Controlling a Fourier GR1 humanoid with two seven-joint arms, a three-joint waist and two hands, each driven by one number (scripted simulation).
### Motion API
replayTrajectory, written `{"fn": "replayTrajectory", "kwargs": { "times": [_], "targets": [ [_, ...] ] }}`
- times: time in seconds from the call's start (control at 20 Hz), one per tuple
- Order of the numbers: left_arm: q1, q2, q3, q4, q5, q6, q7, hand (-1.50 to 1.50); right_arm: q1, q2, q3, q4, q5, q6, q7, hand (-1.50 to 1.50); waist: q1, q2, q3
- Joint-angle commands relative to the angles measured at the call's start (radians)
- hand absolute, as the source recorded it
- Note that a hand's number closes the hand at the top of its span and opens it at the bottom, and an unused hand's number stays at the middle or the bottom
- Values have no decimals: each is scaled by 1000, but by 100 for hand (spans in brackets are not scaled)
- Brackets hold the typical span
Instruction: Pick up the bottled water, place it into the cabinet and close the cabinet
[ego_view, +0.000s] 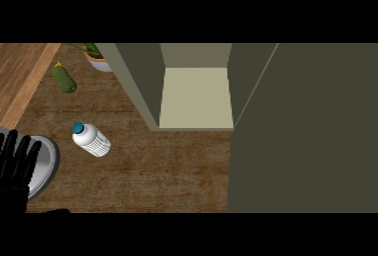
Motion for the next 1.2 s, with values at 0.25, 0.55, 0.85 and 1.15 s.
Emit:
{"fn": "replayTrajectory", "kwargs": {
  "times": [0.25, 0.55, 0.85, 1.15],
  "targets": [
    [-61, 63, 103, 270, 5, -117, -154, -150, -13, 12, 27, 18, 49, 10, -16, -150, -1, 1, 0],
    [-132, 107, 139, 378, -34, -111, -194, -150, 138, 33, 125, -23, 92, 19, -102, -150, -7, 0, 0],
    [-314, 160, 170, 751, -70, -149, -320, -150, 61, -2, 35, 30, 34, 47, -95, -150, -12, 3, -1],
    [-332, 148, 171, 912, -79, -167, -394, -150, 79, -3, 48, 25, 34, 56, -114, -150, -7, 2, 0]
  ]
}}
